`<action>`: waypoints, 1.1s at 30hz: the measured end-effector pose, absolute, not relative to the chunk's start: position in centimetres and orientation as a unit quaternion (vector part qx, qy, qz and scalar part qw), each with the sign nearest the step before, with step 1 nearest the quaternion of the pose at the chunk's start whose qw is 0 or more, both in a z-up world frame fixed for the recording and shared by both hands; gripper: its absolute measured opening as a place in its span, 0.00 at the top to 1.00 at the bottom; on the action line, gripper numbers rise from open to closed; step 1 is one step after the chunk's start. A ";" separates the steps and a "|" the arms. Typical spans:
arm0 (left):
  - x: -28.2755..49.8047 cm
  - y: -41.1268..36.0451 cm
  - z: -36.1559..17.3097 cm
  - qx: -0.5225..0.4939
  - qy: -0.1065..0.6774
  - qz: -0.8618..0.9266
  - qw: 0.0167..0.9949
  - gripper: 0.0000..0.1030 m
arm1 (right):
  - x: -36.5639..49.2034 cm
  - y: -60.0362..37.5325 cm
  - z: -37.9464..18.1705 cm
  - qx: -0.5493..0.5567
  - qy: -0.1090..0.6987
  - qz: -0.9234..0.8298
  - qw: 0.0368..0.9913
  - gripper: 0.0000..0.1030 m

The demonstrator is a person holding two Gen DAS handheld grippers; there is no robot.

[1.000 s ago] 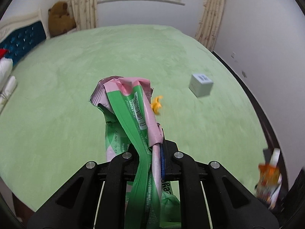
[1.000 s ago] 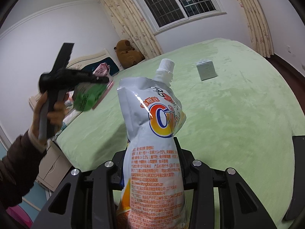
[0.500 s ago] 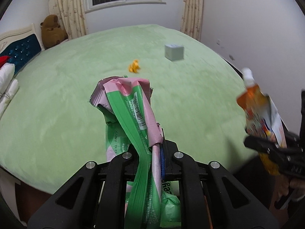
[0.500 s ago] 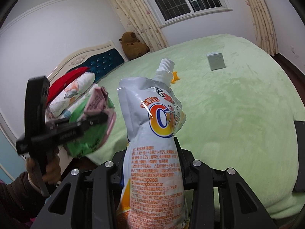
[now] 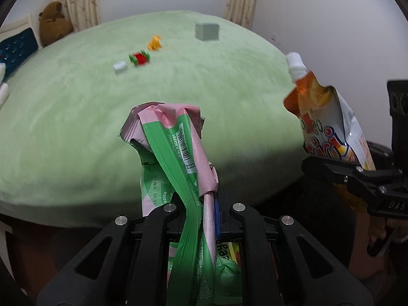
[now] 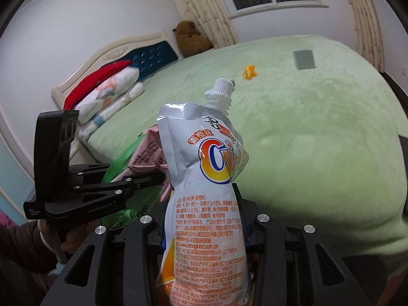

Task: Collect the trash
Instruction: 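Carry pouch and snack bag to the orange bucket and open both tools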

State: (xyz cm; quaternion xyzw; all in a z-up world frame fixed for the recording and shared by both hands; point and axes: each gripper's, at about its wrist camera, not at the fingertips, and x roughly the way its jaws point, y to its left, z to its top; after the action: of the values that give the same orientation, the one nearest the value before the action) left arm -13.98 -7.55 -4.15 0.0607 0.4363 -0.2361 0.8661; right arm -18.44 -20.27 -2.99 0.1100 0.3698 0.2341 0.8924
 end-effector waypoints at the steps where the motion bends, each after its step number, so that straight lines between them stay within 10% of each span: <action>1: -14.5 -7.5 -4.7 0.062 0.441 -0.241 0.862 0.90 | -18.8 -20.2 -3.3 0.108 0.374 0.237 0.890 0.62; 33: -14.9 -9.8 -21.5 0.106 0.633 -0.254 0.724 0.90 | -19.3 -17.7 -17.8 0.098 0.566 0.204 0.793 0.62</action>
State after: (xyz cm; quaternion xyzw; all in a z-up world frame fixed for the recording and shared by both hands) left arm -14.90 -9.81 -21.50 0.1062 0.6330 -0.2539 0.7236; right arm -19.26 -17.74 -17.81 0.0983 0.5663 0.2038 0.7925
